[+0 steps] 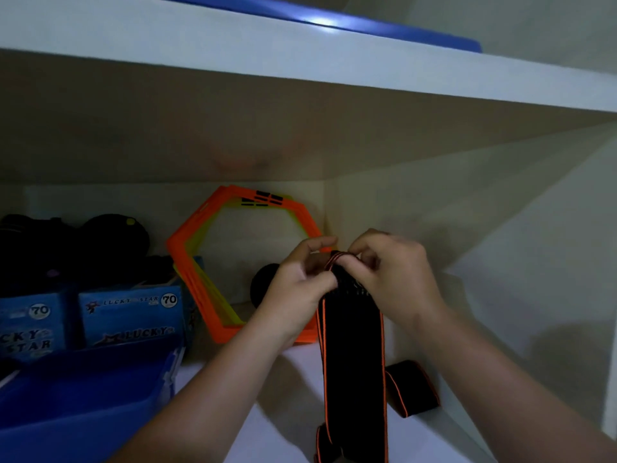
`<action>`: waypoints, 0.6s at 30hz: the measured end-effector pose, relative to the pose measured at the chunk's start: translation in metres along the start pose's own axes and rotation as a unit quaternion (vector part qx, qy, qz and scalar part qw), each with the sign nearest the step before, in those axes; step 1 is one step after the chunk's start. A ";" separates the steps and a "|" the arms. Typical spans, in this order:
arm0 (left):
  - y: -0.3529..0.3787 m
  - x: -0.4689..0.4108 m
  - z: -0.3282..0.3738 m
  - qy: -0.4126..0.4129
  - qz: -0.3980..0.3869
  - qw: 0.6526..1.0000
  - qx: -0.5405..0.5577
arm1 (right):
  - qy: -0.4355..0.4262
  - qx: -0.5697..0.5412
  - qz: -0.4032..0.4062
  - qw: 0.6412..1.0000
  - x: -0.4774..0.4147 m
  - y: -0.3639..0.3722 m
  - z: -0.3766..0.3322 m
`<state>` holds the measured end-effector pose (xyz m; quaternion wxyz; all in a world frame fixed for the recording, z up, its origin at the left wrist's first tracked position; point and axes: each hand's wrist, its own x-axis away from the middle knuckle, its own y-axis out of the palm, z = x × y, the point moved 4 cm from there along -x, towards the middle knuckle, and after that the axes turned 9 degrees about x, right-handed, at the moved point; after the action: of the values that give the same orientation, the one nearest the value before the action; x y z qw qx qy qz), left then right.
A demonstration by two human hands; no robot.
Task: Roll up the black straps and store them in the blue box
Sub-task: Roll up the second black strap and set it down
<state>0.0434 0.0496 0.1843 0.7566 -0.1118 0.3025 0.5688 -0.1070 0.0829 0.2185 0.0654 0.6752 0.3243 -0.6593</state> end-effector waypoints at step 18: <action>0.019 0.013 0.000 0.088 0.075 0.980 -0.161 | 0.032 0.035 -0.128 0.991 0.022 0.009 0.004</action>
<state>0.0282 0.0662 0.1805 0.6539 -0.2588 0.2799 0.6535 -0.1074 0.0815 0.1944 -0.0536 0.6507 0.3862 -0.6516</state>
